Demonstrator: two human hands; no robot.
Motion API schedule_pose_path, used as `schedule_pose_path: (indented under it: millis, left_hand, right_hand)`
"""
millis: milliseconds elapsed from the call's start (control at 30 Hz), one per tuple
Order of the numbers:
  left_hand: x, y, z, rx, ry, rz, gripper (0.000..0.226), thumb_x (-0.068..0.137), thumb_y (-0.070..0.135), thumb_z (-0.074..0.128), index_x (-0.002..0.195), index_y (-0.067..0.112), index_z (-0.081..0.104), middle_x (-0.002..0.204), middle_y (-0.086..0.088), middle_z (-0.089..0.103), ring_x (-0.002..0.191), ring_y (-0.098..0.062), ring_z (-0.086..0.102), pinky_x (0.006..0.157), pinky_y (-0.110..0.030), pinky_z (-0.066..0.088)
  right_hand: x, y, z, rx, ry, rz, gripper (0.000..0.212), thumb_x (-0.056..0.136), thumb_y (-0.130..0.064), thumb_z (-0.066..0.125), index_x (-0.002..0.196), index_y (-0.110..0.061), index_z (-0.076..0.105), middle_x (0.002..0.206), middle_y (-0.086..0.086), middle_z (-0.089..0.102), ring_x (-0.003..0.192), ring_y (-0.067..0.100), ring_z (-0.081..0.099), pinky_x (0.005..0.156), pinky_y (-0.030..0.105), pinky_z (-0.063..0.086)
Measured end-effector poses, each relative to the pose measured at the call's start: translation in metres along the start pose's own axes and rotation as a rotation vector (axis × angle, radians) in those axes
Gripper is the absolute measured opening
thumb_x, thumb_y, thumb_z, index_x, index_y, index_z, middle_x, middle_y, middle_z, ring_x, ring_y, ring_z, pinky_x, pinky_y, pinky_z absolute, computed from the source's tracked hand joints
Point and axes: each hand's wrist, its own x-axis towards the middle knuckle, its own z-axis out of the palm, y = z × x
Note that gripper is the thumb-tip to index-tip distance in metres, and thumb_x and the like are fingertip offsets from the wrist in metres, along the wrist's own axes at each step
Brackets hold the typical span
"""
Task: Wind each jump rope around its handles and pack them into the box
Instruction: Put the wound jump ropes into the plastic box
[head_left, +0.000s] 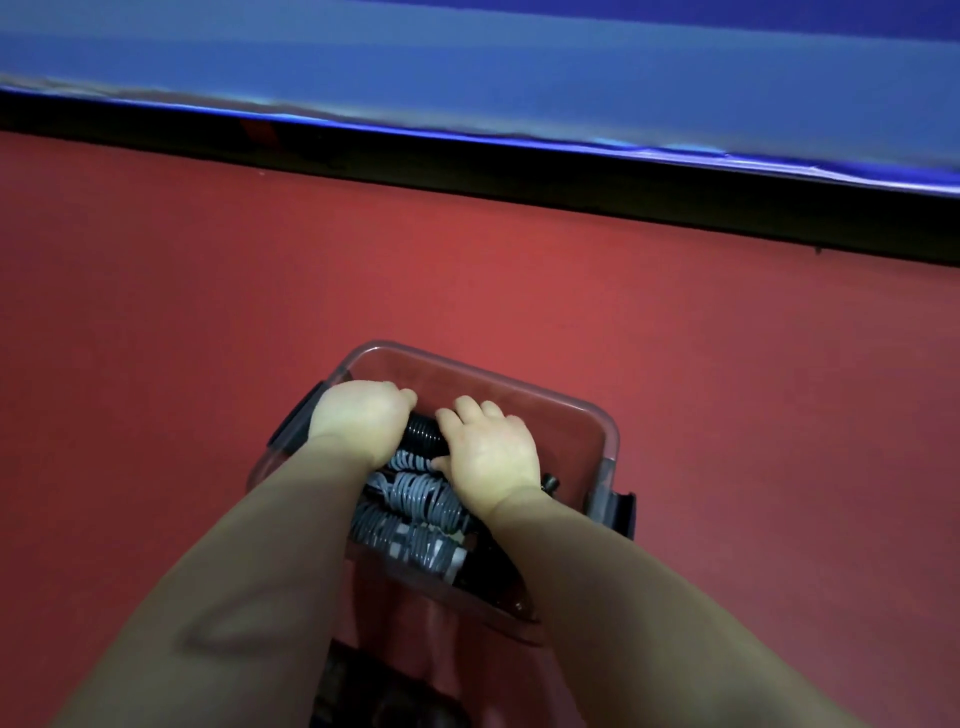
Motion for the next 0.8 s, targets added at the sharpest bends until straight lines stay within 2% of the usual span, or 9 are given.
schedule_pose_path:
  millis: [100, 167, 233, 267, 300, 367, 533, 800]
  left_hand:
    - [-0.009, 0.001, -0.017, -0.094, -0.015, -0.064, 0.041, 0.094, 0.028, 0.053, 0.134, 0.023, 0.045, 0.123, -0.001, 0.056, 0.107, -0.025, 0.058, 0.076, -0.036, 0.049]
    - [-0.021, 0.001, -0.034, -0.147, -0.028, -0.075, 0.06, 0.094, 0.041, 0.05, 0.147, 0.026, 0.028, 0.145, -0.001, 0.04, 0.127, -0.024, 0.046, 0.091, -0.037, 0.046]
    - [-0.038, 0.001, -0.055, -0.103, -0.016, -0.087, 0.077, 0.093, 0.055, 0.043, 0.152, 0.029, 0.002, 0.16, -0.001, 0.01, 0.145, -0.023, 0.016, 0.114, -0.038, 0.025]
    - [-0.048, 0.001, -0.066, -0.057, -0.015, -0.089, 0.083, 0.091, 0.062, 0.038, 0.15, 0.03, -0.011, 0.16, -0.001, -0.004, 0.147, -0.025, 0.0, 0.118, -0.04, 0.011]
    - [-0.059, 0.001, -0.075, -0.011, -0.019, -0.091, 0.087, 0.089, 0.068, 0.032, 0.146, 0.032, -0.021, 0.158, -0.002, -0.016, 0.146, -0.027, -0.012, 0.119, -0.043, 0.001]
    - [-0.082, 0.004, -0.095, 0.043, -0.044, -0.098, 0.09, 0.086, 0.075, 0.025, 0.137, 0.032, -0.035, 0.153, -0.005, -0.032, 0.142, -0.03, -0.025, 0.117, -0.048, -0.009]
    - [-0.129, 0.045, -0.144, -0.032, -0.037, -0.026, 0.093, 0.085, 0.076, 0.028, 0.14, 0.032, -0.032, 0.151, -0.006, -0.036, 0.141, -0.03, -0.028, 0.116, -0.051, -0.01]
    - [-0.173, 0.199, -0.202, -0.054, 0.05, 0.225, 0.091, 0.085, 0.075, 0.03, 0.145, 0.034, -0.025, 0.155, -0.004, -0.029, 0.143, -0.029, -0.023, 0.117, -0.049, -0.01]
  right_hand:
    - [-0.016, 0.008, -0.025, -0.058, 0.055, -0.02, 0.056, 0.096, -0.045, 0.043, 0.143, -0.019, 0.029, 0.143, 0.004, 0.037, 0.128, 0.025, 0.036, 0.104, 0.039, 0.026]
    - [-0.032, 0.017, -0.049, -0.117, 0.06, -0.039, 0.066, 0.096, -0.052, 0.036, 0.15, -0.025, 0.009, 0.154, 0.006, 0.019, 0.139, 0.026, 0.02, 0.111, 0.043, 0.015]
    - [-0.049, 0.028, -0.075, -0.142, 0.071, 0.017, 0.074, 0.093, -0.061, 0.029, 0.149, -0.032, -0.01, 0.159, 0.003, -0.003, 0.145, 0.024, -0.003, 0.114, 0.047, 0.001]
    - [-0.059, 0.035, -0.089, -0.152, 0.08, 0.062, 0.077, 0.091, -0.065, 0.026, 0.147, -0.034, -0.017, 0.158, 0.001, -0.012, 0.145, 0.024, -0.012, 0.114, 0.05, -0.004]
    - [-0.07, 0.043, -0.102, -0.17, 0.083, 0.104, 0.079, 0.089, -0.069, 0.023, 0.145, -0.035, -0.022, 0.157, 0.0, -0.019, 0.144, 0.024, -0.02, 0.113, 0.052, -0.008]
    - [-0.094, 0.058, -0.128, -0.21, 0.076, 0.178, 0.081, 0.087, -0.073, 0.019, 0.142, -0.036, -0.027, 0.155, 0.001, -0.025, 0.141, 0.026, -0.026, 0.113, 0.056, -0.012]
    - [-0.171, 0.088, -0.183, -0.249, 0.1, 0.315, 0.082, 0.085, -0.074, 0.019, 0.144, -0.036, -0.024, 0.155, 0.002, -0.026, 0.141, 0.028, -0.027, 0.112, 0.058, -0.013]
    - [-0.299, 0.137, -0.231, -0.291, 0.12, 0.418, 0.082, 0.087, -0.072, 0.022, 0.145, -0.035, -0.021, 0.155, 0.002, -0.025, 0.141, 0.029, -0.026, 0.111, 0.057, -0.014]
